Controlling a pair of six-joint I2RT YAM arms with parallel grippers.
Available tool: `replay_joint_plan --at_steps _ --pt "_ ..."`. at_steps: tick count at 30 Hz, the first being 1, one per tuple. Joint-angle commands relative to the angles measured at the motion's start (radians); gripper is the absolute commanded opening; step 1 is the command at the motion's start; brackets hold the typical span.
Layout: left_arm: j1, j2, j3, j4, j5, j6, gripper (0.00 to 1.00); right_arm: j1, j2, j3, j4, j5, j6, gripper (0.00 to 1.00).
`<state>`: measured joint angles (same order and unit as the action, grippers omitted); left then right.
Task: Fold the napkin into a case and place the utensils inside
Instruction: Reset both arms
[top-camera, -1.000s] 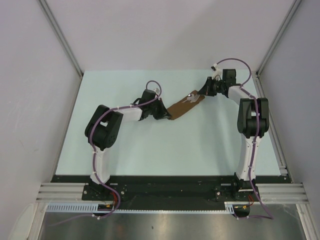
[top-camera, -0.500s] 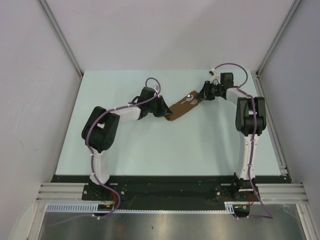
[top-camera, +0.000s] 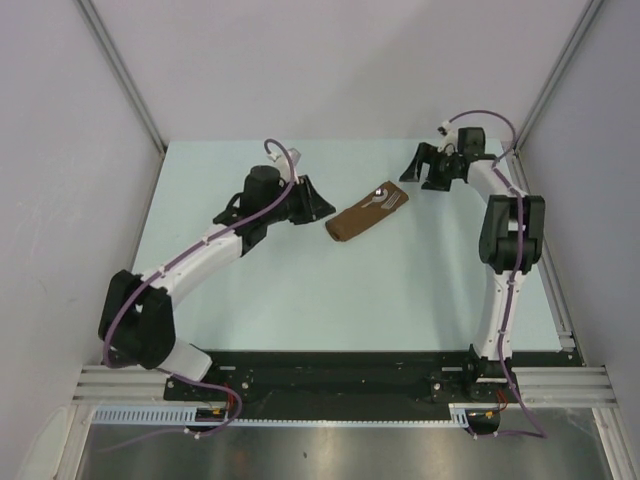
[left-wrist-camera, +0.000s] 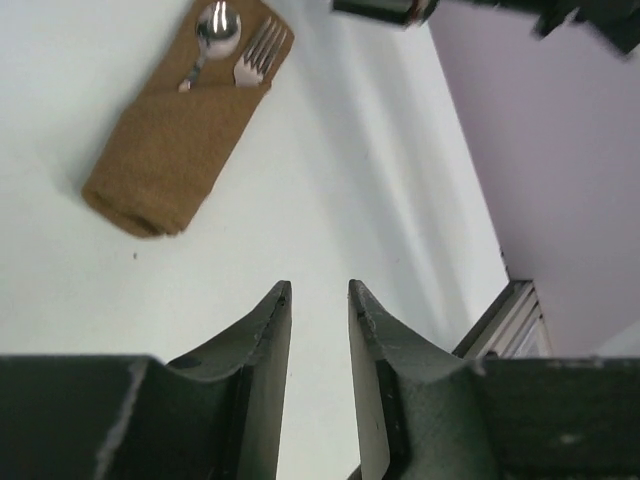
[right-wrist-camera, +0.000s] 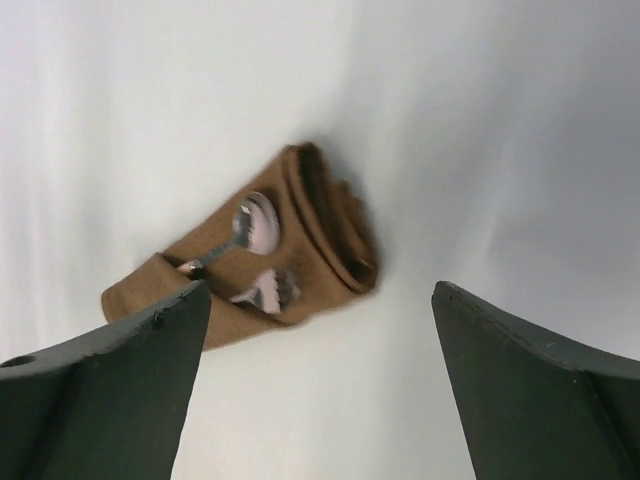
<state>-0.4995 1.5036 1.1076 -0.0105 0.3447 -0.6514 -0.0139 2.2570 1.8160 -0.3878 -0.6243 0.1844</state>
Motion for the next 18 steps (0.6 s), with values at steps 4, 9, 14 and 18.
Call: replay_joint_plan --at_steps 4,9,14,18 --pt "-0.16 -0.158 -0.158 -0.045 -0.13 0.084 0.35 0.011 -0.324 -0.01 -0.276 0.392 -0.023 1.0" --pt "-0.293 -0.241 -0.264 0.001 -0.226 0.073 0.54 0.199 -0.641 -0.328 -0.206 0.558 0.048 1.0" --pt "-0.327 -0.357 -0.416 0.085 -0.292 0.055 0.62 0.35 -0.921 -0.784 0.031 0.522 0.065 1.0" --pt "-0.336 -0.468 -0.485 0.116 -0.337 0.058 0.67 0.354 -1.034 -0.909 0.09 0.433 0.121 1.0"
